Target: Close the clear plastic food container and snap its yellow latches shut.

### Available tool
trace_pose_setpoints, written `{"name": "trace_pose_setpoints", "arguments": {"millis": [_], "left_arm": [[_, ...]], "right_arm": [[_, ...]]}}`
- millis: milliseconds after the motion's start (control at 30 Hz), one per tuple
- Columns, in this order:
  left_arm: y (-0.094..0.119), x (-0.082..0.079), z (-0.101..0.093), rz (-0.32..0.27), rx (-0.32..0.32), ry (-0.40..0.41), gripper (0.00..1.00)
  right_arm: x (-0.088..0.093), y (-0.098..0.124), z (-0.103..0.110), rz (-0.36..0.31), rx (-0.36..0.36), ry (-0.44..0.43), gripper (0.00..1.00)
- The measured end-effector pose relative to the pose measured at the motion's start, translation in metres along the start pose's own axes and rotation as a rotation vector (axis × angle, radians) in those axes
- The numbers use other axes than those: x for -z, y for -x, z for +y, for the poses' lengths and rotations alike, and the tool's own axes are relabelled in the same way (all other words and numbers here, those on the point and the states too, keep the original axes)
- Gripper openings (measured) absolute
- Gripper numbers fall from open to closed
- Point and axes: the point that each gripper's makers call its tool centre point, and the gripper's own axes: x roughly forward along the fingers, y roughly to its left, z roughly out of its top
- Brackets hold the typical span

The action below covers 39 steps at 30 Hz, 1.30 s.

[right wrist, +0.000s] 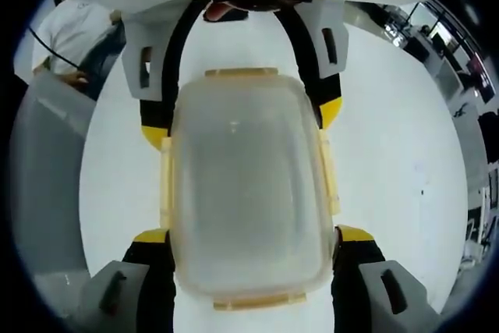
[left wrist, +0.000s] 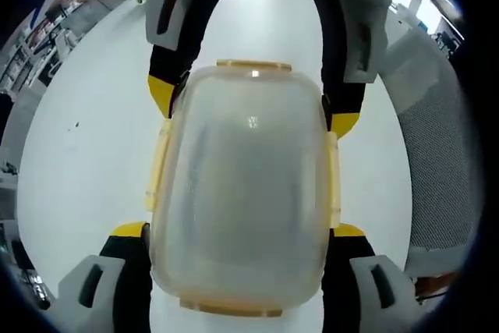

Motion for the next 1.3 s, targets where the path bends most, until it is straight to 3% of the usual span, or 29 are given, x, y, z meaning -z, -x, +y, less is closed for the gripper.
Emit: {"name": "trace_pose_setpoints", "arguments": {"millis": [867,1167,1233,1300], "left_arm": [[-0.0004,-0.0006,0.0064,-0.026,0.005,0.01,0.92],[0.0009,0.0004,0.0056,0.003,-0.003,-0.006,0.93],[0.0012,0.0012,0.0042,0.004,0.001,-0.018,0.95],[0.001,0.0014,0.0012,-0.005,0.013,-0.022,0.99]], "right_arm": [[-0.0004,-0.0016,-0.0056,0.015,-0.006,0.007,0.84],[-0.0018,0.0013,-0.0049,-0.003,-0.008,0.017,0.84],[-0.0012,0.0009,-0.004,-0.004,-0.01,0.031,0.86],[0.0016,-0.0011,-0.0007,0.002,-0.018,0.049,0.96]]}}
